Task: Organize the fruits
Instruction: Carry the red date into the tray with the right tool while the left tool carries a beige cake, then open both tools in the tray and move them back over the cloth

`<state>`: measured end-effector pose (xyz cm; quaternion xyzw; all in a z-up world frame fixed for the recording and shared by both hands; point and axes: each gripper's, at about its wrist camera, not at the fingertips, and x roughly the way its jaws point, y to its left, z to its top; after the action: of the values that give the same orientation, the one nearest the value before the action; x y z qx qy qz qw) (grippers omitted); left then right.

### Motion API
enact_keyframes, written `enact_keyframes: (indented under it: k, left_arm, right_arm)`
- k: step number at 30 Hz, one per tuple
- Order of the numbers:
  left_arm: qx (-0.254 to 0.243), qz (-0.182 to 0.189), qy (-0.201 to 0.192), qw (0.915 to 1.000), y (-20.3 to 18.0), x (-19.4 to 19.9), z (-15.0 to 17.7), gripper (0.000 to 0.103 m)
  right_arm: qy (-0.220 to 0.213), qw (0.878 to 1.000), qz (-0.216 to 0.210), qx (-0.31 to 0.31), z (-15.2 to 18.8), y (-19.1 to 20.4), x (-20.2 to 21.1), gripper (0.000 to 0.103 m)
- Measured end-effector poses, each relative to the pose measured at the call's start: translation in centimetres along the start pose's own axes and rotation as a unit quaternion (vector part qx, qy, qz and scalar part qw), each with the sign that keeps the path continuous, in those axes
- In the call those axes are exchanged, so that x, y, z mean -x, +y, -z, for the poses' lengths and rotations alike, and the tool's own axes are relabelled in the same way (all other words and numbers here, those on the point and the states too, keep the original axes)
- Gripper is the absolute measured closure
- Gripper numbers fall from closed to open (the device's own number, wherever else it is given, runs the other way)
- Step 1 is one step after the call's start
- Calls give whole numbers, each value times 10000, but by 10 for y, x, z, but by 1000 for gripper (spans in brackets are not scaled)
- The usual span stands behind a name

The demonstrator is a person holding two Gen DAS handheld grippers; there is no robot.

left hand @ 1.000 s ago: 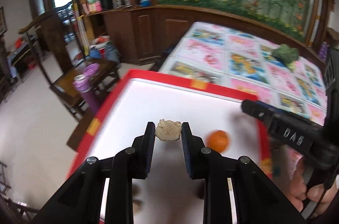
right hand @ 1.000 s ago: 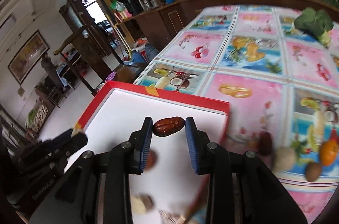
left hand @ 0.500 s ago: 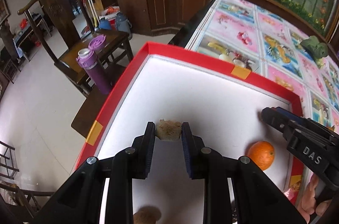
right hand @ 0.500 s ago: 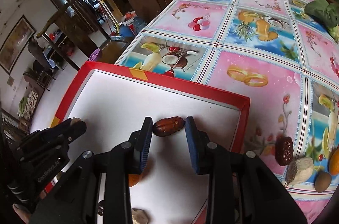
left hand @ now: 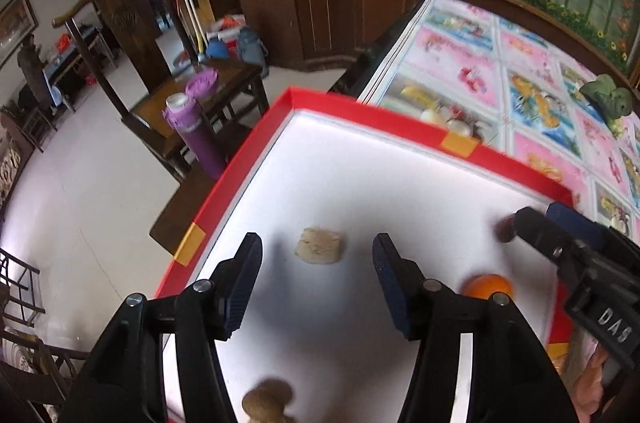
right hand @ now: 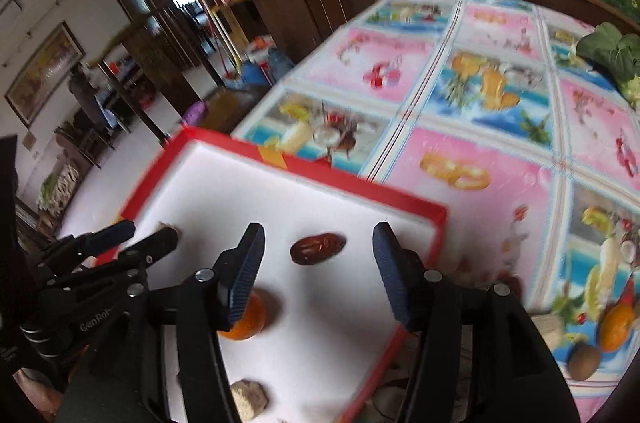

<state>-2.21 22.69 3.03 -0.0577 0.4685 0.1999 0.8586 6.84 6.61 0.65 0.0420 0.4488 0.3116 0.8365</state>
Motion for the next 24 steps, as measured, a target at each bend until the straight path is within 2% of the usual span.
enact_keyframes:
  k: [2, 3, 6, 11, 15, 19, 24]
  left_arm:
    - [-29, 93, -126, 9999, -7, 13, -1, 42]
    - [-62, 176, -218, 9996, -13, 22, 0, 37]
    - [-298, 462, -463, 9974, -35, 46, 4, 28]
    - [-880, 845, -626, 9906, -76, 69, 19, 25]
    - [-1488, 1212, -663, 9792, -115, 79, 37, 25]
    - [-2045, 1494, -667, 9651, -150, 81, 52, 25]
    - [-2309, 1705, -667, 9556, -177, 81, 61, 25]
  right_arm:
    - [-144, 9997, -152, -137, -4, -8, 16, 45]
    - [-239, 9992, -227, -215, -6, -13, 26, 45]
    - [-536, 9980, -187, -287, -10, -28, 57, 44]
    - [-762, 9964, -7, -366, -4, -62, 97, 44]
    - [-854, 9953, 91, -443, 12, -107, 128, 44]
    - [-688, 9952, 207, -666, 31, -155, 146, 44]
    - [-547, 9943, 617, -673, 47, -191, 162, 44]
